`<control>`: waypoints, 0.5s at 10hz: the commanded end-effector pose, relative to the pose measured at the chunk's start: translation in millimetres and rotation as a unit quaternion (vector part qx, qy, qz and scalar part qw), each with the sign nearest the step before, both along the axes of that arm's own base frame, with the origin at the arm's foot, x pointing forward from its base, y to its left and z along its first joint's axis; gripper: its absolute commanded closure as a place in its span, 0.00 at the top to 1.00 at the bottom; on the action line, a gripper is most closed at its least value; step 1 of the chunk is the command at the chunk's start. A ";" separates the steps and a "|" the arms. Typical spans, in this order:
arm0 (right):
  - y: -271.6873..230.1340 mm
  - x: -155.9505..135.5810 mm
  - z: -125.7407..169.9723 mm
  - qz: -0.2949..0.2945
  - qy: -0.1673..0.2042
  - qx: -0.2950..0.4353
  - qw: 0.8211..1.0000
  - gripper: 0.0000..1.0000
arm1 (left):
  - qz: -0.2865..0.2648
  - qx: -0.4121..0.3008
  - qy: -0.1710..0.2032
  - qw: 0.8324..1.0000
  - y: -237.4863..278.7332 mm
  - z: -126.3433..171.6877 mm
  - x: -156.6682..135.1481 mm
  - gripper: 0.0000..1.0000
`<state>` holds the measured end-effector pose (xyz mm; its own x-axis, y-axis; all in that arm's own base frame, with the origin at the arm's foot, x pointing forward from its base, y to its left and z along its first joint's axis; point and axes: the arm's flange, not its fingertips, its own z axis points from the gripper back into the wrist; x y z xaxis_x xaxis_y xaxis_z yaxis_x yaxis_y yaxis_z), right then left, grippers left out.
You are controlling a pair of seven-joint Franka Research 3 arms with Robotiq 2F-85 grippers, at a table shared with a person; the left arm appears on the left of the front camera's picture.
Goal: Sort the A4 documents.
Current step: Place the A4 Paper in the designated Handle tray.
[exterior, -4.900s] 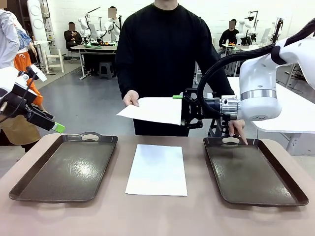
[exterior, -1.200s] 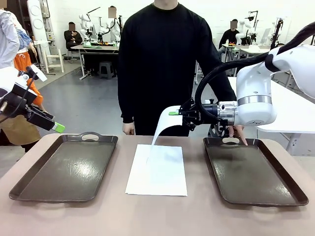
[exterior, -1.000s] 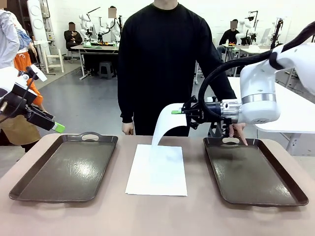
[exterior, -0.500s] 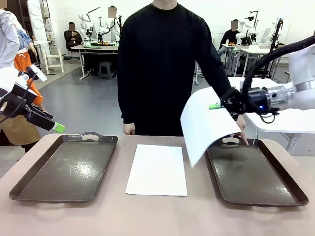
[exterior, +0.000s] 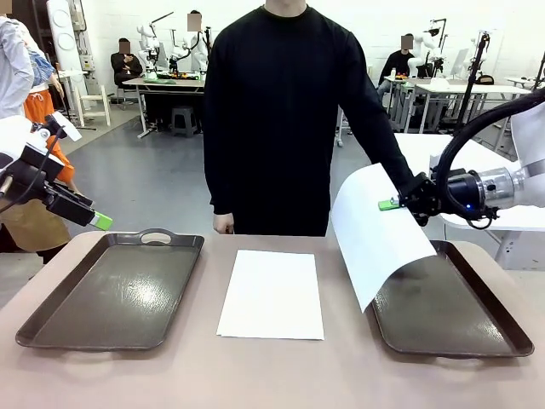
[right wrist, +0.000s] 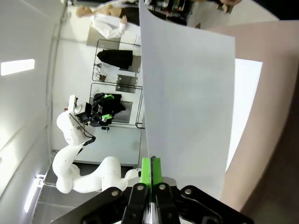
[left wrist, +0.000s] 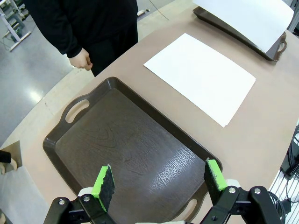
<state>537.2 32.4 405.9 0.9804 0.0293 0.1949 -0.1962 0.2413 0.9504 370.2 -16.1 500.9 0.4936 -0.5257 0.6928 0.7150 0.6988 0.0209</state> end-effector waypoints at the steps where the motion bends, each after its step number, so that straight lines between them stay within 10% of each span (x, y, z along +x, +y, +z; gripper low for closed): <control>1: -15.8 -4.3 -13.9 -0.025 0.003 0.033 0.999 0.01 | -0.005 -0.005 -0.001 1.000 3.5 -1.6 1.1 1.00; 5: -50.3 -4.6 -56.8 -0.053 0.035 0.037 0.997 0.01 | -0.005 -0.005 -0.001 1.000 3.5 -1.6 1.1 1.00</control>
<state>532.0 -16.1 356.9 0.9893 -0.0851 0.1187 -0.0988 0.2089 0.9729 370.2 -16.1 500.9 0.4936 -0.5257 0.6928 0.7150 0.6988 0.0209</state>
